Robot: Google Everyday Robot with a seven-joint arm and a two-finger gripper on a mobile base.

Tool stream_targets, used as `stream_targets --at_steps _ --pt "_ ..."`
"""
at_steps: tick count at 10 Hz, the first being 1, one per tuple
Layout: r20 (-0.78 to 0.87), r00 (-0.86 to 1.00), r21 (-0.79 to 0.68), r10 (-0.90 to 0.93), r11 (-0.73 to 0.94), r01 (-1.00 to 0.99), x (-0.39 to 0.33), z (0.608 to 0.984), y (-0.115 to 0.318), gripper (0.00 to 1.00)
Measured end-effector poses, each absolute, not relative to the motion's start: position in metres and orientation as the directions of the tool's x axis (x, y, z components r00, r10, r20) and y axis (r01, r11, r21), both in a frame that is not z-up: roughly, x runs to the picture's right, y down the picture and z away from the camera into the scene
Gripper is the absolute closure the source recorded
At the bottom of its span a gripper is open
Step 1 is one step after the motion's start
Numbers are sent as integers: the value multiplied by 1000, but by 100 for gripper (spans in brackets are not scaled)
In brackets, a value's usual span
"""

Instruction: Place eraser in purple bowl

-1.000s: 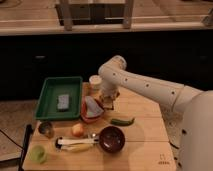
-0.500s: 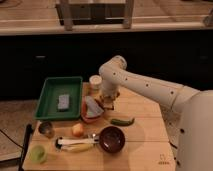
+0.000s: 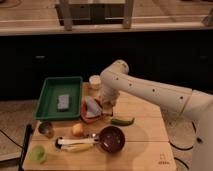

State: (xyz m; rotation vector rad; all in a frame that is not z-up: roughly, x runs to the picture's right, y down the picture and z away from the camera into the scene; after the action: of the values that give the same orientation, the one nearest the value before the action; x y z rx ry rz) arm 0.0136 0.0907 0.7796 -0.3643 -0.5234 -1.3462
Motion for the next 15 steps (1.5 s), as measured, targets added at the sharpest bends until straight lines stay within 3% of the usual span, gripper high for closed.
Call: stream_targets --at_steps 8,15 --pt "606 94 75 -790 174 982 12 763 158 100" --pt "641 65 56 -765 131 990 18 738 189 100"
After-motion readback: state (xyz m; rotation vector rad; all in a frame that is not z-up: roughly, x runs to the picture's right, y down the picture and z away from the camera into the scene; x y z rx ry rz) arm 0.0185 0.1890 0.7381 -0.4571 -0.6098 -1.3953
